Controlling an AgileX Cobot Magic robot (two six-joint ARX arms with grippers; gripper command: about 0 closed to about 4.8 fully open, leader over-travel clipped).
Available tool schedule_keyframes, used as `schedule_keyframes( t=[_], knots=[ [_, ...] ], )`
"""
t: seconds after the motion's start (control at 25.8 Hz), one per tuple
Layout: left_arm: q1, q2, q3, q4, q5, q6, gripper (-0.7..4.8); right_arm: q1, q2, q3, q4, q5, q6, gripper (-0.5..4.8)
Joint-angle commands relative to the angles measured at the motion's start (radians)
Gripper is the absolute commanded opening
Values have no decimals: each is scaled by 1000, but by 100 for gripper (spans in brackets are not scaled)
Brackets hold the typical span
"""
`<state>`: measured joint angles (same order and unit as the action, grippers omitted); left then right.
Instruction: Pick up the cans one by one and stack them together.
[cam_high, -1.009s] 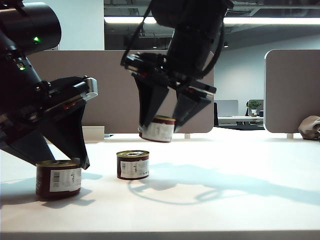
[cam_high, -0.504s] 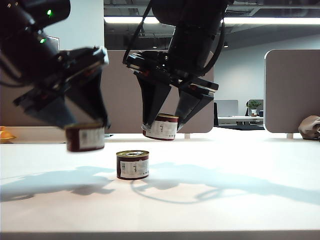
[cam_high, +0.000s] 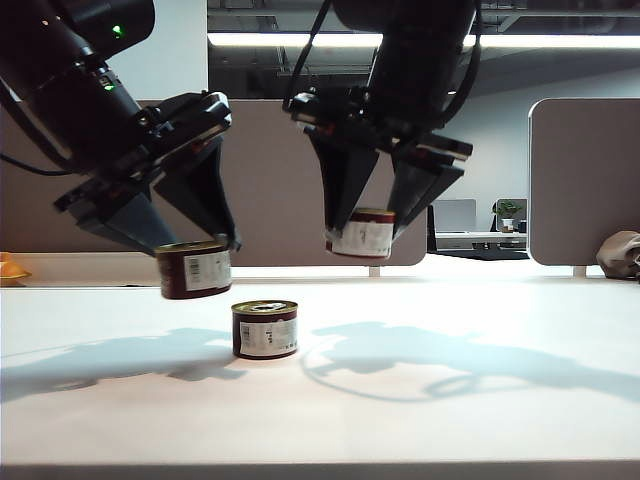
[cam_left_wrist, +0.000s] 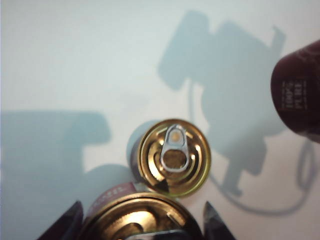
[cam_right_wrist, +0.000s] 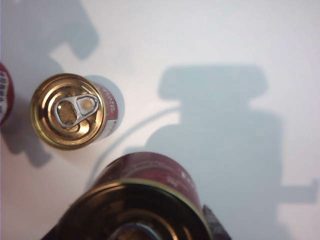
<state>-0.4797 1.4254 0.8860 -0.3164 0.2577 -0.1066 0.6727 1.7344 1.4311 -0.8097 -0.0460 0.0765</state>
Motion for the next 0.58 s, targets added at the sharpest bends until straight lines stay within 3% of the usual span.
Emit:
schedule_keyframes(
  t=[0.04,0.58],
  knots=[
    [-1,12,11,72,25,-6,205,-11,-26,7,-6,2,-2,206],
    [-2,134,165,-3,61,2,205,-23,-35,7,-32,3,-2,206]
  ],
)
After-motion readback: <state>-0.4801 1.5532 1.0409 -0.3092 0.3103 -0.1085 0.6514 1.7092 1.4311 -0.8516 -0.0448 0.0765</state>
